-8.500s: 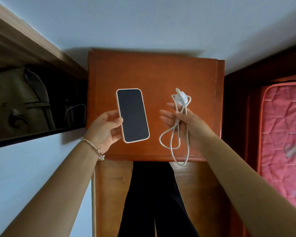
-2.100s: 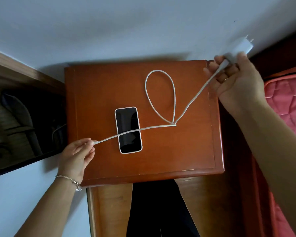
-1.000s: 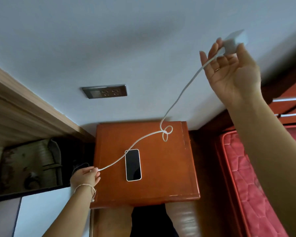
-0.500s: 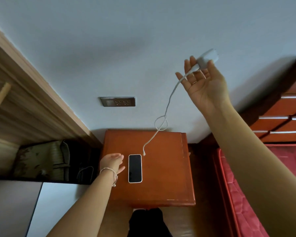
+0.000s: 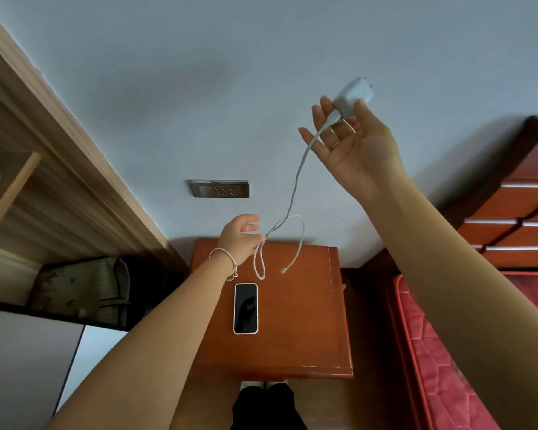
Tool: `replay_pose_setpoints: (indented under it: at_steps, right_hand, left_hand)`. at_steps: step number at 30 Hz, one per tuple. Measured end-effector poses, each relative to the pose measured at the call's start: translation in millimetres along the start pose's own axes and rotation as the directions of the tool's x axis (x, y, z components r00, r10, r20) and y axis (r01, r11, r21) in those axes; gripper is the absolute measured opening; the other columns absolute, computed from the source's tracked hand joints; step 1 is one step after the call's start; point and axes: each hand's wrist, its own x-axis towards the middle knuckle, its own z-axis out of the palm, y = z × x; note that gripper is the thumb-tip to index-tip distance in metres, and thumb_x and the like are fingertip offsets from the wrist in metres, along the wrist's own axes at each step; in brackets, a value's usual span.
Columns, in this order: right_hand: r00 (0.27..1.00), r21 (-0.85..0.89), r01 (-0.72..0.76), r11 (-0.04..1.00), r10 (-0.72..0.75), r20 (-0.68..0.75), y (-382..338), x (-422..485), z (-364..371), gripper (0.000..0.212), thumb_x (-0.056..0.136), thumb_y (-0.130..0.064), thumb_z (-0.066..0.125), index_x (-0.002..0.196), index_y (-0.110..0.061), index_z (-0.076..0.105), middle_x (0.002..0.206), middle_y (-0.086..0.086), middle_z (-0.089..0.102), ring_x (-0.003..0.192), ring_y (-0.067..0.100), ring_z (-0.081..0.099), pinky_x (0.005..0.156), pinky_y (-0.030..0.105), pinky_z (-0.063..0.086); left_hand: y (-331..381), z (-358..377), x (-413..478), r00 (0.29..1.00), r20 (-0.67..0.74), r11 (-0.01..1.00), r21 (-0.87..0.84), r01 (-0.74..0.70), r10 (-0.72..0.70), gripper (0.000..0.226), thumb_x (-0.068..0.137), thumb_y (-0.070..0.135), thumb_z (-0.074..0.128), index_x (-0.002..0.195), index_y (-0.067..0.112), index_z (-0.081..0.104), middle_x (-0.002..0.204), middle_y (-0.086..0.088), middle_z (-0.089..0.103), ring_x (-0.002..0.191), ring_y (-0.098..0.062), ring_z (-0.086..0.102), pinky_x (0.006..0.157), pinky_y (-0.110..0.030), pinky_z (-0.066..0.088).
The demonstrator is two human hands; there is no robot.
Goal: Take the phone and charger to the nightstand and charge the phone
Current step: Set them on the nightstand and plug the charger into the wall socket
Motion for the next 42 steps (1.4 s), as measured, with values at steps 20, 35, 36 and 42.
replay_pose_setpoints:
  at_steps: [20,35,36,42]
  right_hand:
    - [0.996,-0.068,0.075,0.995,-0.073,0.042,-39.9,-4.3,3.9,0.026,0.1,-0.025,0.043,0.101,-0.002,0.056,0.086,0.012,0.074,0.08,0.024,0.072,0.08,0.043,0.057]
    - [0.993,-0.125,0.045,0.991,-0.058,-0.099,-24.9,5.4,-21.9,0.024,0.098,-0.026,0.046,0.091,-0.006,0.058,0.088,0.009,0.074,0.081,0.022,0.072,0.076,0.039,0.057]
    - [0.994,-0.132,0.04,0.99,-0.054,-0.099,-23.6,5.3,-22.3,0.023,0.098,-0.026,0.046,0.092,-0.006,0.057,0.088,0.009,0.074,0.081,0.022,0.072,0.076,0.039,0.057]
    - [0.994,-0.139,0.027,0.99,-0.041,-0.1,-18.3,4.7,-20.4,0.022,0.098,-0.026,0.046,0.095,-0.007,0.057,0.088,0.008,0.075,0.081,0.022,0.072,0.076,0.038,0.057]
  left_hand:
    - [-52.3,3.5,-30.3,0.981,0.104,0.982,-0.081,0.173,-0.164,0.022,0.092,0.004,0.05,0.106,0.011,0.066,0.087,-0.008,0.072,0.081,-0.02,0.068,0.071,-0.029,0.056]
    - [-93.5,-11.4,-43.1,0.899,0.143,0.77,-0.471,0.429,-0.414,0.017,0.091,0.01,0.056,0.099,0.002,0.068,0.073,-0.013,0.067,0.061,-0.021,0.068,0.056,-0.031,0.057]
    - [-93.8,-11.8,-43.0,0.896,0.13,0.776,-0.458,0.433,-0.424,0.015,0.091,0.008,0.056,0.099,0.004,0.067,0.072,-0.013,0.065,0.055,-0.018,0.065,0.053,-0.029,0.056]
    - [-86.2,-11.6,-36.7,0.876,0.132,0.688,-0.569,0.451,-0.464,0.021,0.089,-0.002,0.041,0.089,0.01,0.058,0.078,-0.012,0.062,0.04,-0.012,0.05,0.043,-0.022,0.046]
